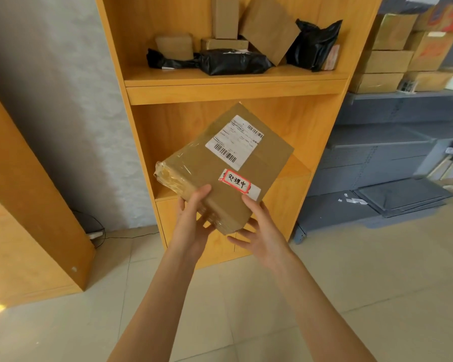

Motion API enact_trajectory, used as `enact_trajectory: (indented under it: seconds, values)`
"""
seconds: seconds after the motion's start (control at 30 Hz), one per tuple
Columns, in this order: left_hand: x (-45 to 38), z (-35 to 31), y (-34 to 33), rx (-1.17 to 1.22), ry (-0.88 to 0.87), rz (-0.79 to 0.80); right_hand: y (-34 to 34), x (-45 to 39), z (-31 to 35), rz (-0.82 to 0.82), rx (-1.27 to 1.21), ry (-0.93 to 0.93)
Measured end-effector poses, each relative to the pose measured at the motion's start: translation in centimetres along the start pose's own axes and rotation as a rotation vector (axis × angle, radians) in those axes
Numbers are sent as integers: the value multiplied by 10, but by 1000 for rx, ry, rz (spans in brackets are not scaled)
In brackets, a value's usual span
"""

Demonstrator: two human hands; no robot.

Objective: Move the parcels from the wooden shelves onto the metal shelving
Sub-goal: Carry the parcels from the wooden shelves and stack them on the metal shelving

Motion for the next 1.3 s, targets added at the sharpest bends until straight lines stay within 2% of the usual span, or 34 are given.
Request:
enact_trajectory:
  seconds: [0.17,0.27,0.47,0.6,0.67,0.97,1.3]
  values:
    - [1,4,-4,21,32,23,1,-1,3,14,-19,70]
    - [0,1,-1,-64,-2,36,3,-3,7,-22,13,86]
    - [-13,-18,23,-214,-153,-178,20,-2,30,-60,133,164]
    - [-16,-26,21,-467,-173,-7,27,1,45,-70,177,195]
    - [-13,-23,17,-506,-176,46,27,2,49,-79,182,206]
    - [-7,-12,5,-492,-291,12,20,10,50,-79,253,378]
    - [2,-17,19,-485,-367,49,3,25,38,-16,411,401]
Point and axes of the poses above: each hand's wrist, its own x-axis away from the middle knuckle, its own y-axis out of the back of the hand, z = x × y, the point moved 1 cm from there along -x, towards the middle knuckle, and after that the axes turned 10 degrees about -x, right-handed, at the moved point
